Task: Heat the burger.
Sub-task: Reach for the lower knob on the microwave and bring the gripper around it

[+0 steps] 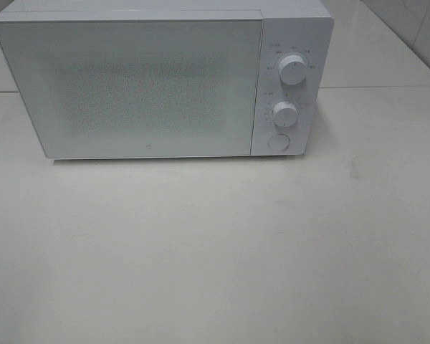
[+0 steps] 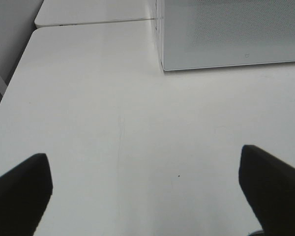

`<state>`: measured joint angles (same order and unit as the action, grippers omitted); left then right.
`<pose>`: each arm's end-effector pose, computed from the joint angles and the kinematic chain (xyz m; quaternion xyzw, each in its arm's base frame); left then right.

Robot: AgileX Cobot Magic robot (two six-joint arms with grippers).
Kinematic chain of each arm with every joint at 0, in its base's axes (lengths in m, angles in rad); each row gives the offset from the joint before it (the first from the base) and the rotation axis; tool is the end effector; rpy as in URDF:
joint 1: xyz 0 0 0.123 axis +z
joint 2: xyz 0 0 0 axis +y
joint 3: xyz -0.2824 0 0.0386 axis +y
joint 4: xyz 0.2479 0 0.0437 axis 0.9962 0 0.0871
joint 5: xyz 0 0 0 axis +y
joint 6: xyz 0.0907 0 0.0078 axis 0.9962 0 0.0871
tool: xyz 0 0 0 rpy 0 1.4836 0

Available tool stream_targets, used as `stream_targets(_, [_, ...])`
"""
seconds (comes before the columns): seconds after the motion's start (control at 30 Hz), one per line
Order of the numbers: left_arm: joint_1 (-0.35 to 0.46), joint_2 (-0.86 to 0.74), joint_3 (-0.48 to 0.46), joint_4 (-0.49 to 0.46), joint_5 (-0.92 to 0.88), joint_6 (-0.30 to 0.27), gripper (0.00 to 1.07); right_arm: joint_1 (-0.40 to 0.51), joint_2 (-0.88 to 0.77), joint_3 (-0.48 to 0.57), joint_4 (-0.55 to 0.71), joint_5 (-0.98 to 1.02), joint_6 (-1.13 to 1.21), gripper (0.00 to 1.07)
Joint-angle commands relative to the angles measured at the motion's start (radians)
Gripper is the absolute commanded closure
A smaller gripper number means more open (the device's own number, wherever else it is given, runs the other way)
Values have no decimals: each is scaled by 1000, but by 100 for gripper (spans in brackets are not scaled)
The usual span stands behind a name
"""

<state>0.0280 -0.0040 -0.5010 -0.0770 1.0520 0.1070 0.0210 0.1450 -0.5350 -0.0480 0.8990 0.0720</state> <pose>-0.0052 -0.0062 0.2783 0.0349 0.8483 -0.0028 0.5284 0.0218 -0.0030 0.2994 0.0191 0.8390 0.0014 0.5438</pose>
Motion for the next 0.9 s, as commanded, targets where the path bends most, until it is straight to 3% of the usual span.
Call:
stream_targets(0.03, [-4,-26,2,0,-13,1,9,-9,47,-7,6,-72,-11,34])
stream_targets(0.43, [-4,-26,2,0,-13,1,9,-5,158,89,48,-291,-12,34])
stream_targets(0.9, [-4,-26,2,0,-13,1,9,-5,400,213,57,-613,-11,34])
